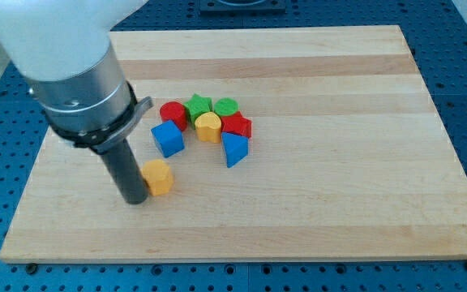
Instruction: Push yellow hexagon into the group of blocks
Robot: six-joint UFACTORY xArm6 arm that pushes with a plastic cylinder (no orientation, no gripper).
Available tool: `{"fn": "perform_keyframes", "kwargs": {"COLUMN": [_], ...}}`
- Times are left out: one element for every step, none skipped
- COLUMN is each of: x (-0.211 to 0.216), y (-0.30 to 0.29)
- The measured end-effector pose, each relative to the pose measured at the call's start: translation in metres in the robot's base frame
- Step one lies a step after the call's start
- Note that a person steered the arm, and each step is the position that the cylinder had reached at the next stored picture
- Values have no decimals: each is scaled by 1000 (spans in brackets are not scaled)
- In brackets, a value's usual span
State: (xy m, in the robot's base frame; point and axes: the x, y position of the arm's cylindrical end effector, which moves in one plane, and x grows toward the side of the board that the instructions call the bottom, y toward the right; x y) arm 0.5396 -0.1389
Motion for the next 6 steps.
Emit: {"fn": "perform_keyframes", "kwargs": {"x": [-6,-1,-7,-26,-33,-24], "y": [11,11,18,40,44,44]}}
